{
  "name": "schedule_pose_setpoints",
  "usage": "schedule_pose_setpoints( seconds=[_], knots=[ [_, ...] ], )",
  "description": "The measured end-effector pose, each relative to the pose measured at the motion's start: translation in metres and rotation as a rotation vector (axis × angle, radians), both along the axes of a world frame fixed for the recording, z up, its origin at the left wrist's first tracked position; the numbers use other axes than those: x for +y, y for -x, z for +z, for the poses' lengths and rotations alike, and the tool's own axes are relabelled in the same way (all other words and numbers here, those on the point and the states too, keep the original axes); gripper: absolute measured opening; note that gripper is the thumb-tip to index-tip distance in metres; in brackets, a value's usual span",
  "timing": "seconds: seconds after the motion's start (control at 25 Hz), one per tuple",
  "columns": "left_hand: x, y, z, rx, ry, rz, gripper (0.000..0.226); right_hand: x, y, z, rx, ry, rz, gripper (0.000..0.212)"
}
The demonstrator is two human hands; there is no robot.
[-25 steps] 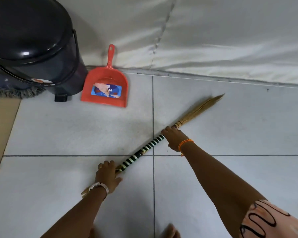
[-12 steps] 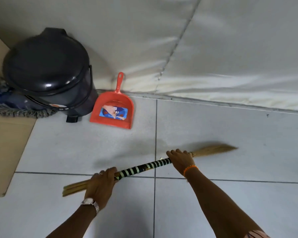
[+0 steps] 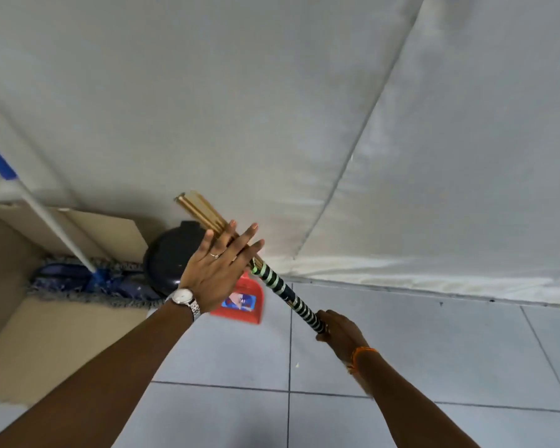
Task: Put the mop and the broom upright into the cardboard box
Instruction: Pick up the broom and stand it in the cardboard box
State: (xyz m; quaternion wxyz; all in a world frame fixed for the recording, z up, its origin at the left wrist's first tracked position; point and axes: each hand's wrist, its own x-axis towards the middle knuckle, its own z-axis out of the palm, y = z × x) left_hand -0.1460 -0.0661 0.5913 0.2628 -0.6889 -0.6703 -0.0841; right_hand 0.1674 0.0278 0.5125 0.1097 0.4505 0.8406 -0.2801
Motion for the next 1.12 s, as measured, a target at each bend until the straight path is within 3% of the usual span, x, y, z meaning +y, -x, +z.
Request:
schedule_pose_setpoints(
  seconds=[0.08, 0.2, 0.28, 0.36, 0.44, 0.48, 0.52, 0.6, 0.8, 0.92, 1.04, 1.12],
  knots=[
    [-0.004, 0.004, 0.078, -0.078, -0.021, 0.022, 0.074, -0.017, 0.024, 0.054, 0.074, 0.026, -0.029, 0.022],
    [-0.032, 0.034, 0.182, -0.368, -0.220, 0.224, 0.082, -0.057, 0.089, 0.126, 0.205, 0.041, -0.035, 0.031],
    [-0.066, 0.071, 0.229, -0.674, -0.400, 0.296, 0.098, -0.097, 0.147, 0.161, 0.291, 0.085, -0.002, 0.035],
    [-0.157, 0.180, 0.272, -1.079, -0.469, 0.287, 0.104, -0.196, 0.287, 0.193, 0.419, 0.172, -0.009, 0.031],
    [-0.176, 0.212, 0.286, -1.541, -0.414, 0.109, 0.072, -0.228, 0.341, 0.207, 0.468, 0.207, 0.025, 0.034],
    [-0.184, 0.223, 0.296, -1.662, -0.399, 0.027, 0.048, -0.235, 0.369, 0.208, 0.484, 0.222, 0.036, 0.037],
    [-0.181, 0.222, 0.304, -1.707, -0.384, -0.005, 0.030, -0.233, 0.380, 0.212, 0.473, 0.229, 0.025, 0.039],
    [-0.186, 0.246, 0.319, -1.678, -0.340, -0.058, 0.017, -0.240, 0.414, 0.215, 0.473, 0.217, 0.030, 0.038],
    [-0.228, 0.360, 0.328, -1.555, -0.315, -0.039, 0.022, -0.287, 0.538, 0.207, 0.512, 0.277, 0.050, 0.038],
    [-0.235, 0.443, 0.300, -1.480, -0.308, 0.049, 0.020, -0.296, 0.626, 0.184, 0.566, 0.322, -0.011, 0.036],
    [-0.234, 0.523, 0.257, -1.426, -0.268, 0.117, 0.012, -0.290, 0.713, 0.142, 0.512, 0.317, 0.006, 0.034],
    [-0.231, 0.576, 0.228, -1.377, -0.194, 0.166, 0.018, -0.287, 0.766, 0.111, 0.459, 0.343, -0.003, 0.026]
  ],
)
